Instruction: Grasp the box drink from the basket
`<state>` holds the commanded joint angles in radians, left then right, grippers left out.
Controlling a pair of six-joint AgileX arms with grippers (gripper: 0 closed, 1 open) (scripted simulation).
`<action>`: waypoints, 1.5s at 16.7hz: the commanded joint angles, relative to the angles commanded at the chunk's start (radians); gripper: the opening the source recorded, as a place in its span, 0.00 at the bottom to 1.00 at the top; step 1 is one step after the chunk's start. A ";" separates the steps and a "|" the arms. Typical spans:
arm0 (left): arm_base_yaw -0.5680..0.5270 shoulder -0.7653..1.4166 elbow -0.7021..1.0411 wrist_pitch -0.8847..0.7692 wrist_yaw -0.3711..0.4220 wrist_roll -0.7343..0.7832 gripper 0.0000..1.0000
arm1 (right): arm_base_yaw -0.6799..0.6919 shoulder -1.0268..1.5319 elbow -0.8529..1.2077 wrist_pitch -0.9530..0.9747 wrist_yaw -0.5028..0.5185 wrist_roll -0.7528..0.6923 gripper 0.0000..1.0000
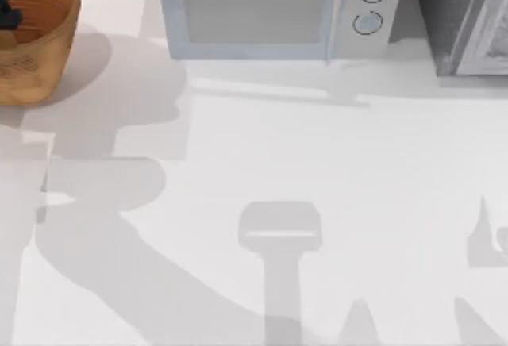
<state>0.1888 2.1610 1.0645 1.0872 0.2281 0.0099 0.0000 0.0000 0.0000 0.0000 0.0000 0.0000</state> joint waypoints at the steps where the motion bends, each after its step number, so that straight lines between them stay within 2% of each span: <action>1: 0.000 0.000 0.000 0.000 0.000 0.000 0.17 | 0.000 0.000 0.000 0.000 0.000 0.000 1.00; 3: 0.000 0.000 0.000 0.000 0.000 0.000 0.02 | 0.000 0.000 0.000 0.000 0.000 0.000 1.00; 4: 0.000 0.000 0.000 0.000 0.000 0.000 0.00 | 0.000 0.000 0.000 0.000 0.000 0.000 1.00; 15: 0.007 -0.042 0.015 -0.038 0.000 0.004 0.00 | 0.000 0.000 0.000 0.000 0.000 0.000 1.00; 25: 0.005 -0.281 0.210 -0.473 -0.005 0.005 0.00 | 0.000 0.000 0.000 0.000 0.000 0.000 1.00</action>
<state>0.1942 1.8799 1.2745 0.6139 0.2233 0.0146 0.0000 0.0000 0.0000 0.0000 0.0000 0.0000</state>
